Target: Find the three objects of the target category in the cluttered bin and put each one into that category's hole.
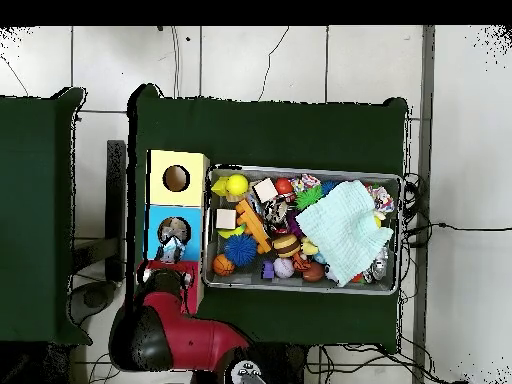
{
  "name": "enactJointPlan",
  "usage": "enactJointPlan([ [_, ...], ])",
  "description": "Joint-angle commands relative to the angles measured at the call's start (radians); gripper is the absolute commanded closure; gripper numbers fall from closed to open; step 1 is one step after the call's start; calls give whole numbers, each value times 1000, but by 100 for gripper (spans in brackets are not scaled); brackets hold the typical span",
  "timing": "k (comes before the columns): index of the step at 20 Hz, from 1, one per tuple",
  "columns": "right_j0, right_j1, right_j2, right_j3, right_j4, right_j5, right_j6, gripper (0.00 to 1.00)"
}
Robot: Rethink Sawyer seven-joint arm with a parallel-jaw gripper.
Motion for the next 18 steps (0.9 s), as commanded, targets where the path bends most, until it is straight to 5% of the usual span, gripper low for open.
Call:
enactJointPlan([
  [1,28,209,40,32,46,90,298,100],
  [12,122,258,-40,-26,173,-60,331,100],
  [18,80,267,-23,-41,131,-112,348,100],
])
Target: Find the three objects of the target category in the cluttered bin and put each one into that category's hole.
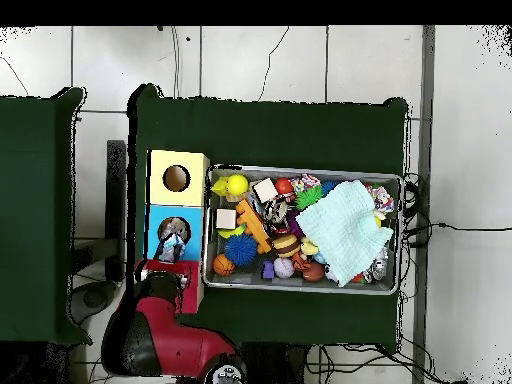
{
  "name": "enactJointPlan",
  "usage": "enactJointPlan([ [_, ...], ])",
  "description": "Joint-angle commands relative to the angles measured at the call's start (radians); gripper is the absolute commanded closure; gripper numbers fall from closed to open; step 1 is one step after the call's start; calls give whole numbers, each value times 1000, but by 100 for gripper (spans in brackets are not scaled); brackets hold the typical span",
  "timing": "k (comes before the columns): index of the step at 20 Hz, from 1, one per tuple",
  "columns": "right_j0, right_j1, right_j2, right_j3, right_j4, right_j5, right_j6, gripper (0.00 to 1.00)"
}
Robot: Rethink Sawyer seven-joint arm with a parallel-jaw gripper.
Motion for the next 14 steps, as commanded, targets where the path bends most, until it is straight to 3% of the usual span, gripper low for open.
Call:
enactJointPlan([
  [1,-28,212,41,-45,59,71,338,100],
  [6,-45,150,42,-75,105,152,291,100],
  [11,-79,100,48,-90,103,216,260,100],
  [14,-82,42,31,-108,142,312,213,100],
])
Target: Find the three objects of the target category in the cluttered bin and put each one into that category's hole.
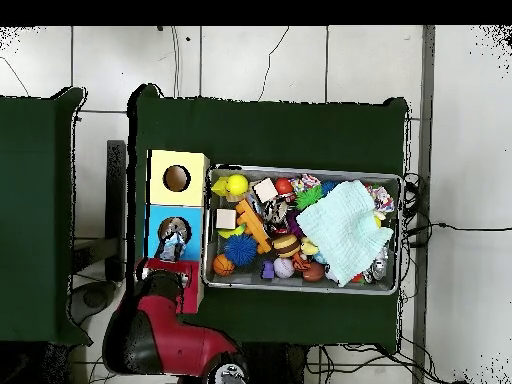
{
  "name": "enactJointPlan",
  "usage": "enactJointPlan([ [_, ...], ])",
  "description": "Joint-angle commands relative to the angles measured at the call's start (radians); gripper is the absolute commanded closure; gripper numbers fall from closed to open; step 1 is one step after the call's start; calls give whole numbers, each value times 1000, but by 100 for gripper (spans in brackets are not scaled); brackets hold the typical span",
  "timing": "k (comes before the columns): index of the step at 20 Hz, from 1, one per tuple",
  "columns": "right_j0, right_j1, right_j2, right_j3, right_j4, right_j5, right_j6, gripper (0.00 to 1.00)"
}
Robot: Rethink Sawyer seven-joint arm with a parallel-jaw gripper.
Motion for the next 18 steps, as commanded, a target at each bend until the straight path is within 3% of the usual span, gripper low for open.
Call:
enactJointPlan([
  [1,-62,39,14,-110,149,303,206,100],
  [7,-5,-1,-67,-193,229,432,127,100],
  [12,119,62,-244,-378,308,636,45,100],
  [14,144,89,-292,-442,294,703,54,100],
  [18,117,97,-283,-492,219,764,91,100],
])
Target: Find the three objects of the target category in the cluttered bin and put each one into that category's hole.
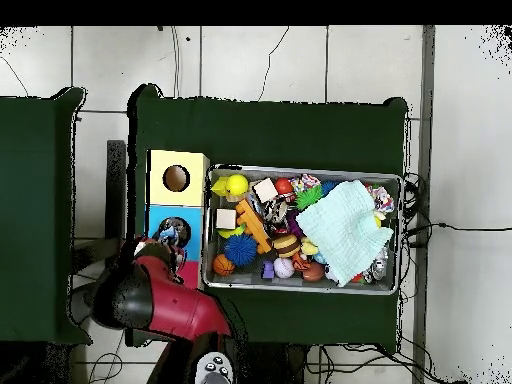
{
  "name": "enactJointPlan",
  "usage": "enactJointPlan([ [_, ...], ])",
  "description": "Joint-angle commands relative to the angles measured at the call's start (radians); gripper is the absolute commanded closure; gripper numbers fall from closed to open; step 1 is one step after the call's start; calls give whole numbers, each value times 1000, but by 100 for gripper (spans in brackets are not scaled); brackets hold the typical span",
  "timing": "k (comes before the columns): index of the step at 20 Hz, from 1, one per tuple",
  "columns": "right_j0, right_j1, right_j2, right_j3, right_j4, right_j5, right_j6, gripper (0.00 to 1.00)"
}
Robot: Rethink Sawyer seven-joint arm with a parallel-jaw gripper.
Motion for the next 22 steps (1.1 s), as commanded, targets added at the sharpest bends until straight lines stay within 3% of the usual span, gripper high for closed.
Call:
enactJointPlan([
  [1,-30,83,-94,-237,9,170,97,100],
  [5,-54,77,-69,-231,-27,156,114,100],
  [6,-58,77,-69,-235,-47,146,112,0],
  [9,-64,76,-64,-232,-53,130,111,0],
  [11,-35,84,-104,-255,-48,164,118,0],
  [22,-83,53,-46,-204,-92,137,134,0],
])
